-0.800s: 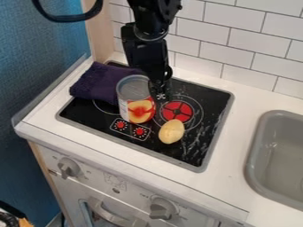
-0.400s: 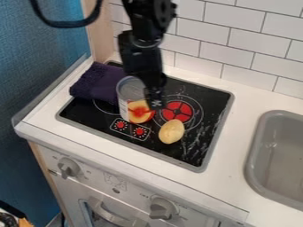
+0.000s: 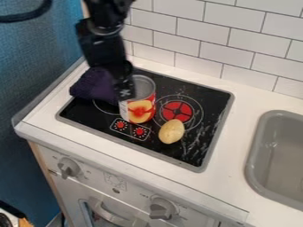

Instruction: Move the can to the top right corner of the stove

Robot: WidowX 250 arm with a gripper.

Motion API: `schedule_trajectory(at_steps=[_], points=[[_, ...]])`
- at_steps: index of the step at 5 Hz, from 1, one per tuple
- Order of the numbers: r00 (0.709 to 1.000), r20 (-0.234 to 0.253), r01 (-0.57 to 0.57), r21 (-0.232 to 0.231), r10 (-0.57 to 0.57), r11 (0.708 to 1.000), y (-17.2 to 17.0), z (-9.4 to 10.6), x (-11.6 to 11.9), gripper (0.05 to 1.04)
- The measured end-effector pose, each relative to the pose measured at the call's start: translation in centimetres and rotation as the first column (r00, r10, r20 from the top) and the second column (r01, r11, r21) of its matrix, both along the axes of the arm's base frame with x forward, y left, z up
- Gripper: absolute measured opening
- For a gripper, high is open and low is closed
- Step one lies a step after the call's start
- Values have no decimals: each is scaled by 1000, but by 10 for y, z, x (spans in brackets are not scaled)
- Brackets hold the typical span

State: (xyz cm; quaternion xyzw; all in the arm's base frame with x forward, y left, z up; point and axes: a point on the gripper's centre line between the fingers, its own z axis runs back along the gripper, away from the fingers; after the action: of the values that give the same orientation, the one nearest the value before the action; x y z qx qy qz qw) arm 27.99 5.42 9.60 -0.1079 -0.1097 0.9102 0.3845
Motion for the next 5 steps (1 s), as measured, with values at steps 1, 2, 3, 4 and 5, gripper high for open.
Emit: schedule_trajectory(at_steps=[1, 2, 3, 4, 5], points=[[991, -77, -111, 3, 110, 994, 29, -22, -9, 1000], [975, -143, -172, 16, 173, 985, 49, -49, -6, 1000], [964, -186, -188, 18, 188, 982, 56, -72, 0, 1000], [963, -196, -191, 1, 187, 982, 57, -83, 9, 1000], [969, -182, -176, -21, 169, 984, 48, -83, 21, 1000]])
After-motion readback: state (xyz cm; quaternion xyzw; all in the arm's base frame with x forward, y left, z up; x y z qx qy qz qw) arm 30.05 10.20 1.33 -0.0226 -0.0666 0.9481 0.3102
